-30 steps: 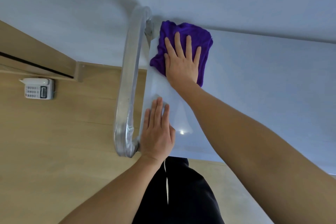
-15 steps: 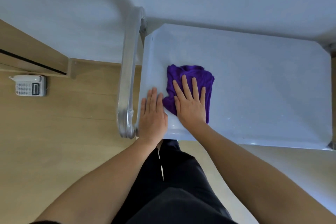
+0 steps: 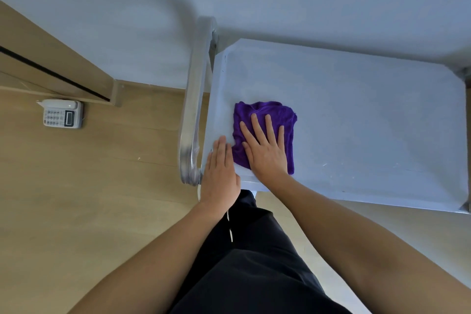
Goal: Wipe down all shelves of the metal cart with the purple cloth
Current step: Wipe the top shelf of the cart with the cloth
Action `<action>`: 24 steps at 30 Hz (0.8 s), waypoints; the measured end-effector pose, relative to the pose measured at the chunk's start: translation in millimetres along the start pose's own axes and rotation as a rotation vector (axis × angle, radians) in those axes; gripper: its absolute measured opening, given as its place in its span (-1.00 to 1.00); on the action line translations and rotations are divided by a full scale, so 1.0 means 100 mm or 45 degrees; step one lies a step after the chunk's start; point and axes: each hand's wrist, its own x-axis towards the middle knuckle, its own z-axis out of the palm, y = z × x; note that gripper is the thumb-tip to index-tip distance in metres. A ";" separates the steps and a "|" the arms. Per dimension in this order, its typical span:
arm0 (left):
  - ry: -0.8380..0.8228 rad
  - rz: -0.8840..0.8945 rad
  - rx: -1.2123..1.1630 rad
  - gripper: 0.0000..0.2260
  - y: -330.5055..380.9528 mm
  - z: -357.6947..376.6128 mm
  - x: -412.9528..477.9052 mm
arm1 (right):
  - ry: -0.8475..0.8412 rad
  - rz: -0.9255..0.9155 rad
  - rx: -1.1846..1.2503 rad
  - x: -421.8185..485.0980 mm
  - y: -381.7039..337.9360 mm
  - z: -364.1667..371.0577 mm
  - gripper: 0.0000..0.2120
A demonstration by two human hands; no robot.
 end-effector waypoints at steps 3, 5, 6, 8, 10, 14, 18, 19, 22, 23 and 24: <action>0.050 0.000 -0.056 -0.35 -0.05 0.01 0.01 | 0.008 -0.061 0.000 0.21 -0.04 -0.06 -0.51; 0.071 -0.013 -0.096 -0.33 -0.07 0.02 0.00 | 0.010 -0.073 0.016 0.39 -0.06 -0.11 -0.50; 0.081 -0.020 -0.112 -0.34 -0.07 0.02 0.01 | 0.008 -0.076 0.021 0.49 -0.07 -0.14 -0.50; 0.093 -0.014 -0.120 -0.36 -0.07 0.02 0.01 | 0.005 -0.078 0.021 0.66 -0.07 -0.18 -0.50; 0.086 0.004 -0.086 -0.39 -0.07 0.03 0.03 | 0.003 -0.075 0.020 0.81 -0.08 -0.21 -0.50; 0.095 -0.006 -0.049 -0.42 -0.03 0.05 0.05 | 0.027 -0.068 0.053 1.10 -0.06 -0.28 -0.50; 0.118 -0.068 -0.054 -0.41 0.05 0.07 0.10 | 0.061 -0.072 0.073 1.34 0.03 -0.35 -0.49; 0.124 -0.081 -0.052 -0.41 0.07 0.08 0.11 | 0.069 -0.068 0.070 1.38 0.05 -0.36 -0.49; 0.148 -0.110 -0.023 -0.43 0.13 0.10 0.16 | 0.079 -0.045 0.077 1.53 0.10 -0.38 -0.49; 0.158 -0.116 0.004 -0.43 0.15 0.09 0.18 | 0.084 -0.043 0.085 1.57 0.11 -0.39 -0.49; 0.164 -0.120 0.033 -0.44 0.16 0.09 0.20 | 0.090 -0.044 0.092 1.61 0.13 -0.41 -0.49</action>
